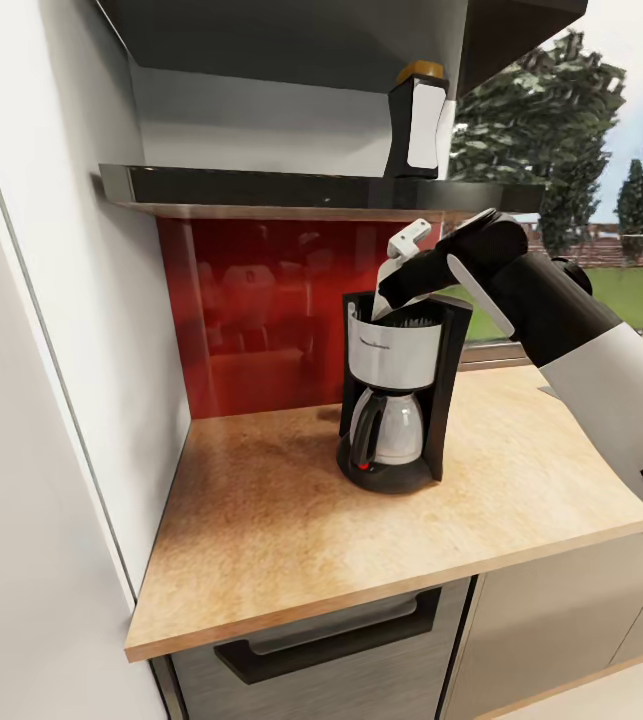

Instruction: Set up a coffee station on the kitchen countertop: keep the coffee maker on the countertop, move the bottle of coffee from the kitchen shelf to the counter next to the coffee maker, place a paper coffee filter on top of the coffee maker, put the saucer next to the coffee maker with the coffee cup on the saucer, and place the electric kettle next to the coffee maker.

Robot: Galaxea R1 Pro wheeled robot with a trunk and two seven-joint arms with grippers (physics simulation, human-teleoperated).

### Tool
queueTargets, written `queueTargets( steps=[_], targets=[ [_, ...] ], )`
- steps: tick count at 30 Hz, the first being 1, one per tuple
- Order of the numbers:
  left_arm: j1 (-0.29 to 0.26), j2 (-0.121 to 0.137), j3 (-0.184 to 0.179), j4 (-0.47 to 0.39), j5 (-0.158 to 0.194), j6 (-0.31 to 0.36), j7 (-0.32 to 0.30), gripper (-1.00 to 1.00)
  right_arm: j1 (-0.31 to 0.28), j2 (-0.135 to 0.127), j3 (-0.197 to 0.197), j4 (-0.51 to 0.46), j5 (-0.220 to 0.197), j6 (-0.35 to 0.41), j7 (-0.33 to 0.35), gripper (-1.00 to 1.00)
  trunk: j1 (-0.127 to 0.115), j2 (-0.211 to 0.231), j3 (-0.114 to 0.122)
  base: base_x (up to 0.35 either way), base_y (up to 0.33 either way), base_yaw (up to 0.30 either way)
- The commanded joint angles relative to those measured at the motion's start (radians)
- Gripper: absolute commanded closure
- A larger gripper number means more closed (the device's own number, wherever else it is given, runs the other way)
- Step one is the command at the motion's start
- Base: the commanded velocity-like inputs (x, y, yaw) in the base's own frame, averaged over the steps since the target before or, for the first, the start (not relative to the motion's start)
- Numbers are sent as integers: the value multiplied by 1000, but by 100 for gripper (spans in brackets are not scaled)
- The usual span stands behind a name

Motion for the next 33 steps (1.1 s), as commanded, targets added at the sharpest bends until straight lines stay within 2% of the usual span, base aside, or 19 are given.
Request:
queueTargets(
  steps=[1, 6, 7, 33],
  targets=[
    [0, 0, 2, -1, 10, 0, -7, -100, -2, -1, 2, -1, -4, 3, -1, 100, 0, -1, -1, 0, 0, 0],
    [0, 0, 2, -1, 10, 0, -7, -100, -2, -1, 2, -1, -4, 3, -1, 100, 0, -1, -1, 0, 0, 0],
    [0, 0, 2, -1, 10, 0, -7, -100, -2, -1, 2, -1, -4, 3, -1, -100, 0, -1, -1, 0, 0, 0],
    [0, 0, 2, -1, 10, 0, -7, -100, -2, -2, 2, -7, -4, 3, -1, -100, 0, -1, -1, 0, 0, 0]
  ],
)
